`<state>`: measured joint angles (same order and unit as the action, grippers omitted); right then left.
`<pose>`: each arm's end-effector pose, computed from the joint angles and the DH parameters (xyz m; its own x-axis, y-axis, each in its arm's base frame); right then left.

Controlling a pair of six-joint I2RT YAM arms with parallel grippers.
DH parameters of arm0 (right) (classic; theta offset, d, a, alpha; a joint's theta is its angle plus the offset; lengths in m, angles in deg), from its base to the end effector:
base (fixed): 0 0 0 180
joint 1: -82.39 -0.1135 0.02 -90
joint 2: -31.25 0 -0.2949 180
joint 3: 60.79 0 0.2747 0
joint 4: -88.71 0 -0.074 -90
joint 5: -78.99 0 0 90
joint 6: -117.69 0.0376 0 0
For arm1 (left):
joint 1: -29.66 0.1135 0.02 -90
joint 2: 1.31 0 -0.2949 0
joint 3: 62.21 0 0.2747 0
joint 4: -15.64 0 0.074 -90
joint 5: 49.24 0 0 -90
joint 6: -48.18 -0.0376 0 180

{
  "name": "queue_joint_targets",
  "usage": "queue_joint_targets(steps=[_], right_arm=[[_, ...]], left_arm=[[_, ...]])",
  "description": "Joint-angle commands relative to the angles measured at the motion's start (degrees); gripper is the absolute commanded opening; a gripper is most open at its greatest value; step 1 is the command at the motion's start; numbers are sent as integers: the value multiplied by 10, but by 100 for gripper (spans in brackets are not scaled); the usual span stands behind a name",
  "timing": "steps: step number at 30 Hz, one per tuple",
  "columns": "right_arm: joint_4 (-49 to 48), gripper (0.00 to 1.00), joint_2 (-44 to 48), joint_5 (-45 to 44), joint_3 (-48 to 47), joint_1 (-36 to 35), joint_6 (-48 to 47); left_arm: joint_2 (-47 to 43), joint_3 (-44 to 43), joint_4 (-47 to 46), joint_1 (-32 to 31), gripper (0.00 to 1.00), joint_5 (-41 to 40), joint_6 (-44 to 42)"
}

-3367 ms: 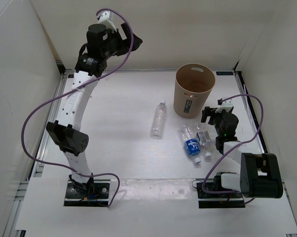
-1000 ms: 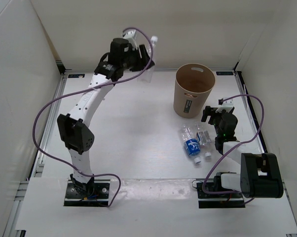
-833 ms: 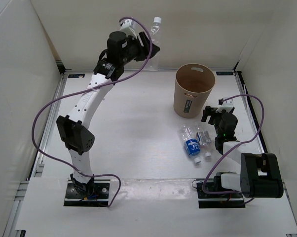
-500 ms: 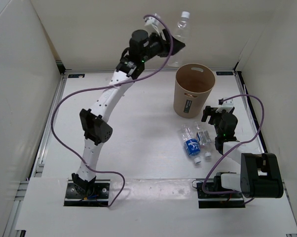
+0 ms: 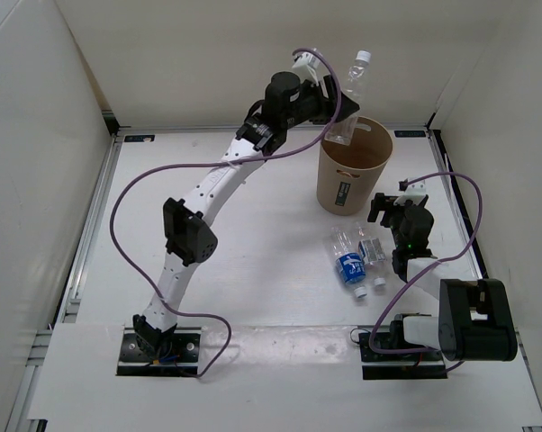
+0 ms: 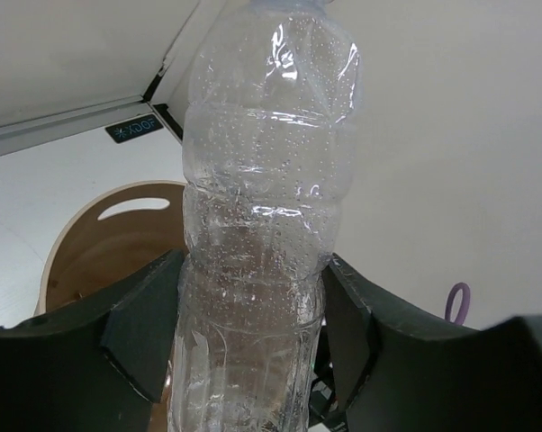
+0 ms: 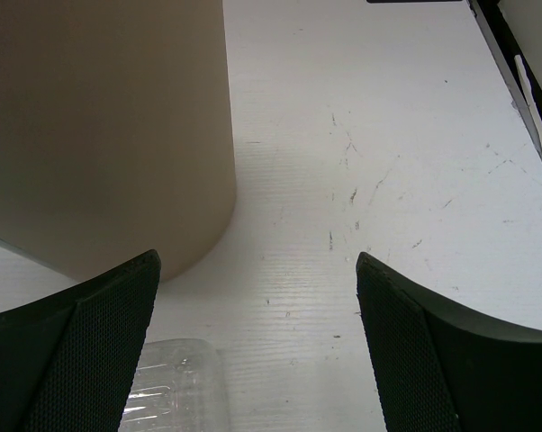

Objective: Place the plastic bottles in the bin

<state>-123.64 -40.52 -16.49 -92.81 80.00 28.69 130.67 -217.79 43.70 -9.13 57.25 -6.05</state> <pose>0.2494 0.0068 0.2036 -0.1277 0.0121 -0.9917 0.0553 0.9985 0.0050 0.4444 -0.3709 0.4341 -0.5292 -0.2937 -0.7960 0.6309 0.4910 -0.6007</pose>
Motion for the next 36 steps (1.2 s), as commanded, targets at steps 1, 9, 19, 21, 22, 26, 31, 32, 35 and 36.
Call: queue_joint_targets(steps=[1,9,19,21,22,26,31,32,35,36], right_arm=[[-26,90,4,-9,-11,-2,1],[-27,90,6,-8,-11,-2,0],[-27,90,4,-9,-11,-2,1],[-26,90,4,-9,-11,-5,0],[-27,90,4,-16,-12,-8,-3],[-26,90,3,-18,-12,-12,-4],[-28,90,4,-26,-11,-16,-5],[-28,90,3,-25,-10,-16,-6],[-28,90,3,-24,-11,-16,-5],[-28,90,5,-24,-12,-15,-6]], left_arm=[[8,-17,2,-8,70,-18,-13],[30,-34,15,-16,79,-32,-25],[-26,-35,25,1,100,-78,-64],[-53,-11,27,11,100,-86,-66],[-82,36,26,32,100,-88,-70],[-183,179,54,78,100,-119,-106],[-345,395,112,139,100,-163,-145],[-380,474,114,158,100,-175,-142],[-452,539,117,190,100,-185,-124],[-465,590,119,194,100,-187,-120]])
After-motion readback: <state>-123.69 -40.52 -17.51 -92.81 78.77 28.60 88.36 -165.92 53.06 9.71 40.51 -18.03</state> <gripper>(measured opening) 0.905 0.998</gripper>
